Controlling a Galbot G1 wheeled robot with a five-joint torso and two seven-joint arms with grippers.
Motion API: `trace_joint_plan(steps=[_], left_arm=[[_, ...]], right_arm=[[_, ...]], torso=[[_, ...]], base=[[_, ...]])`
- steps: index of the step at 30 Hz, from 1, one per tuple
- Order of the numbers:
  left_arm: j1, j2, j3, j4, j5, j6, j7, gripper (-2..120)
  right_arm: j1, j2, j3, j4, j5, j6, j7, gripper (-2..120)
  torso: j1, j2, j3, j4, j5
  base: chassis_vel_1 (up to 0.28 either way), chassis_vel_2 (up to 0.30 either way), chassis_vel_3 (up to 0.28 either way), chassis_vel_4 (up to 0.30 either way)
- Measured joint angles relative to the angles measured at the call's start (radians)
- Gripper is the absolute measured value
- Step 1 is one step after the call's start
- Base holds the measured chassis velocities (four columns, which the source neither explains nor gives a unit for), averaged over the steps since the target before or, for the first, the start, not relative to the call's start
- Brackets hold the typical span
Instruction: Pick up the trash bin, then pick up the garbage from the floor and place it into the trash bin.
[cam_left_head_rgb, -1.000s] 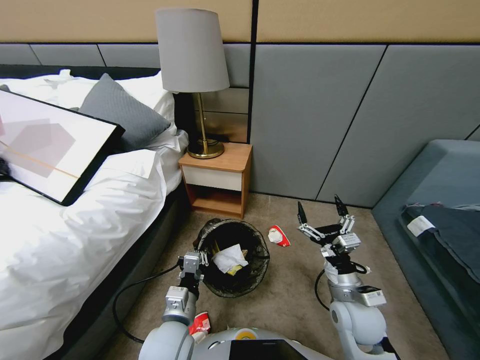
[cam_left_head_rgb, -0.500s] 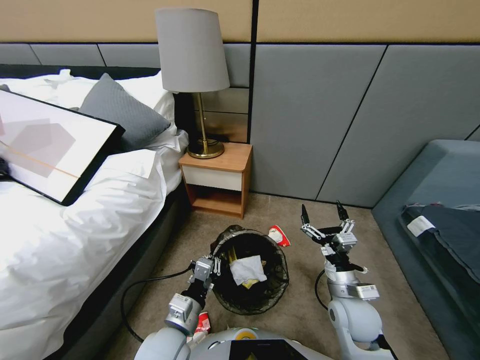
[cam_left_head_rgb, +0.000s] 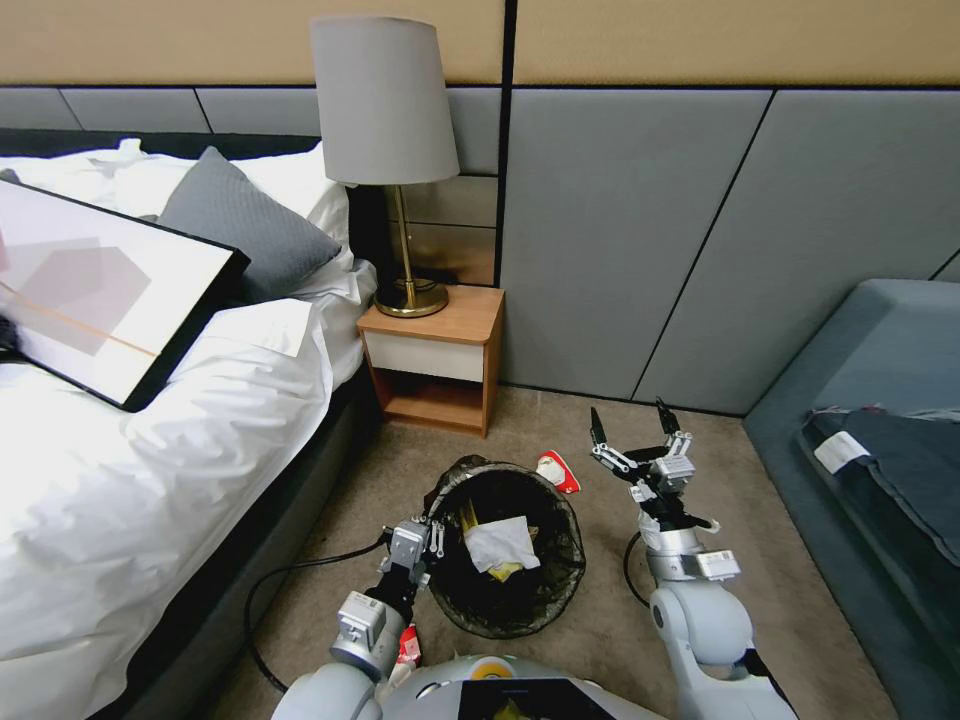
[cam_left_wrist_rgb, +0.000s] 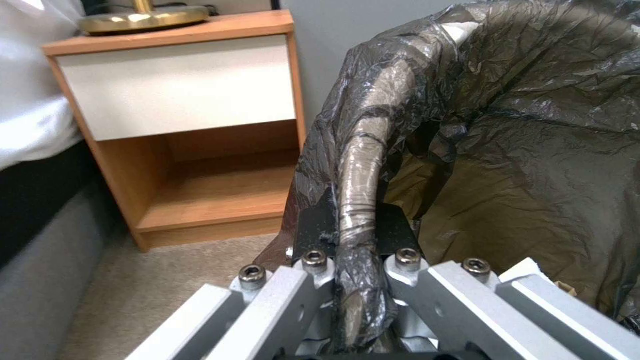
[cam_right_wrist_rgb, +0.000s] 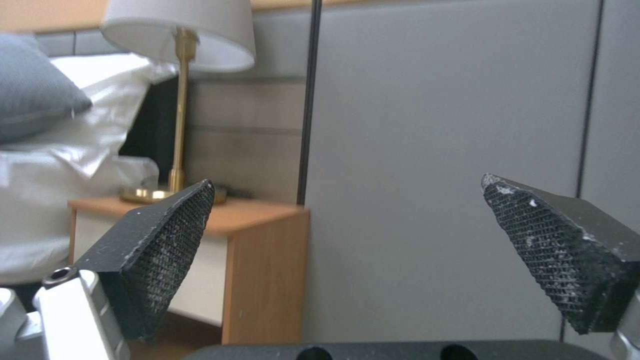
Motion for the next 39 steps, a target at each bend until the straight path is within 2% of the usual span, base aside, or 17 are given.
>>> trace_joint_plan(steps=[12, 25, 32, 39], left_arm=[[0.001, -0.004, -0.031, -0.003, 0.005, 0.001, -0.01, 1], [-0.005, -0.019, -0.048, -0.004, 0.007, 0.0, -0.01, 1], [0.001, -0.032, -0.051, -0.007, 0.006, -0.002, -0.012, 1], [0.003, -0.047, -0.048, -0.007, 0.013, -0.003, -0.012, 1]], right_arm=[[0.16, -0.076, -0.048, -0.222, 0.076, -0.097, 0.008, 100], [0.309, -0.113, -0.105, -0.422, 0.104, -0.185, -0.017, 100], [0.452, -0.116, -0.16, -0.671, 0.087, -0.213, -0.029, 100], [0.522, -0.101, -0.21, -0.835, 0.06, -0.2, -0.046, 100]], torso=[[0.0, 0.0, 0.0, 0.0001, 0.0], [0.0, 0.0, 0.0, -0.0001, 0.0], [0.0, 0.0, 0.0, 0.0, 0.0], [0.0, 0.0, 0.0, 0.0, -0.0001]], base=[[0.0, 0.0, 0.0, 0.0], [0.0, 0.0, 0.0, 0.0], [0.0, 0.0, 0.0, 0.0], [0.0, 0.0, 0.0, 0.0]])
